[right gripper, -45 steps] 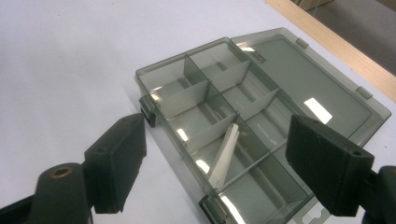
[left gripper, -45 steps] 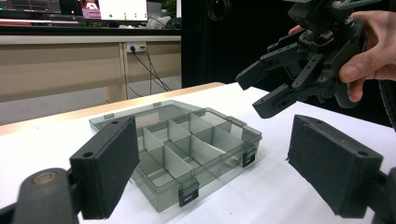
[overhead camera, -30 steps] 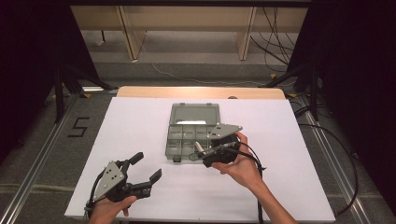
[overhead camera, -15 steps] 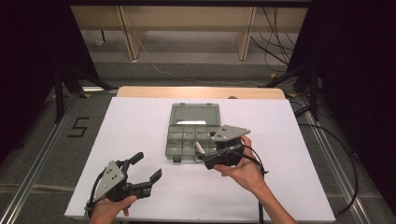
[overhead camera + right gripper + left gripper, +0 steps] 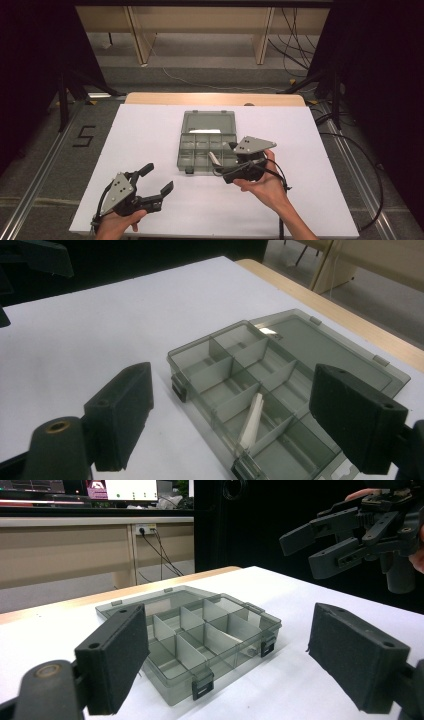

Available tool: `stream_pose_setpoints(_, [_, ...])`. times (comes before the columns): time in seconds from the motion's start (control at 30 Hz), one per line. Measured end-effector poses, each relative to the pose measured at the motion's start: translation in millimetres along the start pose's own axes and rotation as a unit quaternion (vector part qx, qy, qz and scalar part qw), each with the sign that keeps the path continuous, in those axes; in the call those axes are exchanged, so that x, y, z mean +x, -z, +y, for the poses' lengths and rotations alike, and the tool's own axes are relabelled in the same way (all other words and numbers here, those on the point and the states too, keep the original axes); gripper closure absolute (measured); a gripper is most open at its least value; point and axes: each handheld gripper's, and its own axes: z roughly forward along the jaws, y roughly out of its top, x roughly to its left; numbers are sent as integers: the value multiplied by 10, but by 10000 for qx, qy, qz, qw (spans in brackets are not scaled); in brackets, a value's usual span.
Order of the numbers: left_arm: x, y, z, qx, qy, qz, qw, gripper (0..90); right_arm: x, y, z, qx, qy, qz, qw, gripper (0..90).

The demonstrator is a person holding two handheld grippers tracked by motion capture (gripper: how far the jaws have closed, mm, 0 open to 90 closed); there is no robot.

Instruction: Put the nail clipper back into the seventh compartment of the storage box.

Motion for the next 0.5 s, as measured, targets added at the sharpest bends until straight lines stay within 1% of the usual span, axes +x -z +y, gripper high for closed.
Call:
stream_pose_setpoints(0.03, [1,1,1,-1,-7,0,10000,157,-1,2,-11,-26,-14,20,10000,187])
stream_pose_setpoints(0.1, [-2,9,4,46,-5,25,10000,157,-6,15,-24,-9,-4,-13,10000,185])
stream_pose_setpoints(0.13, [-2,9,4,46,-5,25,10000,157,-8,16,-31,-88,17,-46,9999,184])
stream_pose_setpoints(0.17, [-2,9,4,45,-5,22,10000,157,-4,29,-38,-67,-10,-27,10000,184])
stream_pose_setpoints(0.2, [-4,8,3,45,-9,17,10000,157,-3,29,-47,-103,-27,-9,9999,183])
stream_pose_setpoints(0.3, [-5,8,4,39,-8,11,10000,157,-1,55,-68,-135,-49,-28,9999,179])
stream_pose_setpoints(0.37, [-6,8,4,39,-7,8,10000,157,-4,70,-80,-226,-59,-40,9997,178])
stream_pose_setpoints(0.4, [-5,8,4,45,-12,11,10000,157,0,80,-85,-218,-108,-17,9997,177])
stream_pose_setpoints(0.47, [-4,4,2,27,-10,-1,10000,157,-1,100,-91,-284,-83,-49,9996,175])
stream_pose_setpoints(0.5, [-5,9,4,54,-15,12,10000,157,7,102,-99,-337,-129,-40,9993,175])
